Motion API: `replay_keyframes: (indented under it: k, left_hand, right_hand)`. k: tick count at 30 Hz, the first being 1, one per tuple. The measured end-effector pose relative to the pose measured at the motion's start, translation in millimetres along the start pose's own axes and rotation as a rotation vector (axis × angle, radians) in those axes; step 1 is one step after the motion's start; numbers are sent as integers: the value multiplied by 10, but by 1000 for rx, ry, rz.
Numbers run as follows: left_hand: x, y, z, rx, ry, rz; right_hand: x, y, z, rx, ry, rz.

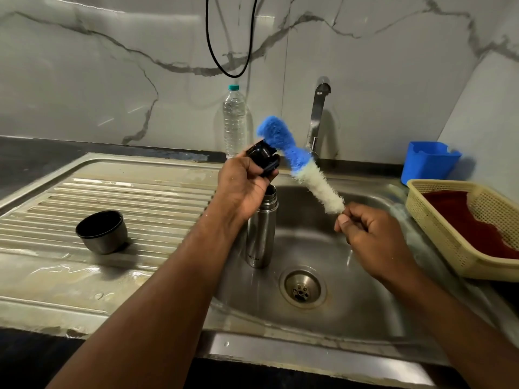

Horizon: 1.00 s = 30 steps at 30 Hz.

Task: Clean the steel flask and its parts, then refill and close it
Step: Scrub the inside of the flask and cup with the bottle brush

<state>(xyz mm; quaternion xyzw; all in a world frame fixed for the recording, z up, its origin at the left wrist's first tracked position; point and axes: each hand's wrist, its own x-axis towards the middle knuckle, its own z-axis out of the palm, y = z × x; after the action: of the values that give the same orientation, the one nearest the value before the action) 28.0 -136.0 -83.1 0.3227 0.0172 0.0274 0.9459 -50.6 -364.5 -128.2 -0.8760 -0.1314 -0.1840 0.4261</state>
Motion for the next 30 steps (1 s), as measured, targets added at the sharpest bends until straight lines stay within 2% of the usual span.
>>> replay_keyframes:
  k: [3, 6, 17, 19, 24, 30]
  left_hand:
    - [3, 7, -3, -52, 27, 7]
    - [-10, 8, 15, 57, 42, 20]
    - [-60, 100, 16, -87, -127, -48]
    - [-45, 113, 32, -48, -118, -49]
    - [-26, 105, 40, -161, -24, -25]
    - [-81, 82, 88, -160, -59, -93]
  right_hand:
    - [-6, -28, 12, -54, -22, -32]
    - [9, 2, 5, -28, 19, 34]
    - [2, -6, 15, -39, 12, 5]
    - [-18, -16, 23, -36, 32, 6]
    - [-41, -43, 61, -105, 39, -41]
    - [-53, -45, 41, -223, 56, -76]
